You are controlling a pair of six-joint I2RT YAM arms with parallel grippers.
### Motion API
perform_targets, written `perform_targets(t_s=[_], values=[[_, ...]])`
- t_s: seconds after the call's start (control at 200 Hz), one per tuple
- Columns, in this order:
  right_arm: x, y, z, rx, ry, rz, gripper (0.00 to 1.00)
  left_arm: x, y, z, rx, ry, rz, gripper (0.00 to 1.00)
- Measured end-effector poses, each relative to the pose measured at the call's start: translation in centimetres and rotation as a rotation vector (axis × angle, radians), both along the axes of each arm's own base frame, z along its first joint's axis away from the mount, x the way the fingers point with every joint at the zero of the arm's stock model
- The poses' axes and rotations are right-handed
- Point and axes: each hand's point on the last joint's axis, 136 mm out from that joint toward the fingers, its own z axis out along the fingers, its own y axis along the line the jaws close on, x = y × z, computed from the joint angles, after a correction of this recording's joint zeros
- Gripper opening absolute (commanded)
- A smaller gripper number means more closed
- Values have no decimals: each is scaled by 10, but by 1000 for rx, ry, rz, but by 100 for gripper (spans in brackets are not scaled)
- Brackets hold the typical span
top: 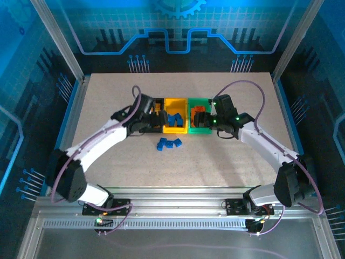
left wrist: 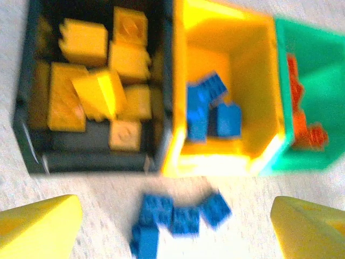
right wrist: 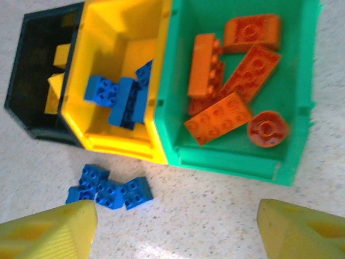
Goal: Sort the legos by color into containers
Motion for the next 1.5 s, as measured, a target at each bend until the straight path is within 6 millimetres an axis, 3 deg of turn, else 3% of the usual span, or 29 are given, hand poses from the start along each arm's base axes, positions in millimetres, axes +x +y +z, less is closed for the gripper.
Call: perform_targets(t_s=[0.08, 0.155, 0.25, 0.33, 0.52, 0.685, 0.81, 0.991, 1.261, 1.351, 1.501], values=[[-7, 8, -8, 29, 18, 51, 78, -28, -9, -20, -9, 32, -57, 84], [-13, 15, -12, 47, 26, 95, 78, -49, -7, -54, 6, 103, -63, 76], [-19, 23, -13, 57, 27, 136, 78, -67, 3, -94, 37, 190, -50, 75], [-21, 28, -12, 59, 21, 159, 78, -73, 6, -114, 52, 225, -50, 75], [-21, 28, -11, 57, 16, 164, 78, -60, -5, -126, 35, 197, -60, 70], [-21, 28, -12, 56, 16, 164, 77, -54, -9, -142, 52, 204, -66, 53], [-20, 28, -12, 54, 15, 161, 78, -53, -6, -149, 73, 212, -61, 35], [-20, 28, -12, 53, 14, 160, 78, -54, -13, -137, 48, 183, -68, 16], [-20, 27, -12, 52, 14, 159, 77, -51, -8, -66, -32, 34, -40, 20], [-20, 27, -14, 51, 15, 158, 77, -33, -12, -41, -48, 0, -30, 20], [-24, 25, -23, 41, 32, 155, 77, 25, -43, 0, -73, -73, -38, 19]])
